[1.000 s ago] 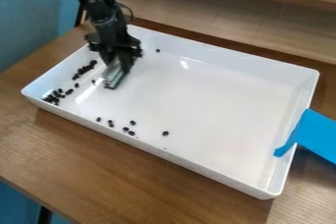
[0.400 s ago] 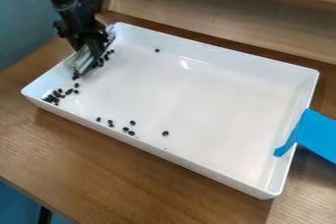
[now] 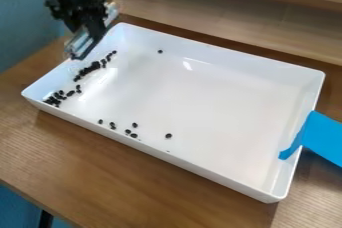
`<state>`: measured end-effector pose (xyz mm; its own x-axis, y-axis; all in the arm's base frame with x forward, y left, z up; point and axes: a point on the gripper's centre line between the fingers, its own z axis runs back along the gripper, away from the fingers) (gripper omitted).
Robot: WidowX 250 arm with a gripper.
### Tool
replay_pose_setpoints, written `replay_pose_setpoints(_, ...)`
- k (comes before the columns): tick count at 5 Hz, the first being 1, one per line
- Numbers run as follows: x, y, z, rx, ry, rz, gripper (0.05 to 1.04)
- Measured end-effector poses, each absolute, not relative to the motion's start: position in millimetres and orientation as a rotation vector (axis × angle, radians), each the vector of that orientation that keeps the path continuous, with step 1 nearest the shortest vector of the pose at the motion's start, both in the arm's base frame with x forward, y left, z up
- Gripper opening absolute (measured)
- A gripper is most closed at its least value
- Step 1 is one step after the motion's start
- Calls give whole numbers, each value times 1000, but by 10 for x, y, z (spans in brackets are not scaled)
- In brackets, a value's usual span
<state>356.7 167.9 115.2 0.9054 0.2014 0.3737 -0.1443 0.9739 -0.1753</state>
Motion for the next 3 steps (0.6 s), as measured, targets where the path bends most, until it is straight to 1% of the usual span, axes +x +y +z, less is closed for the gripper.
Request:
replay_pose_setpoints(1,3452,1173,1253,-176,-385,128,387)
replay_pose_setpoints(2,3394,641,1106,-155,-345,97,387)
replay_pose_setpoints(3,3434,162,978,-141,-340,105,387)
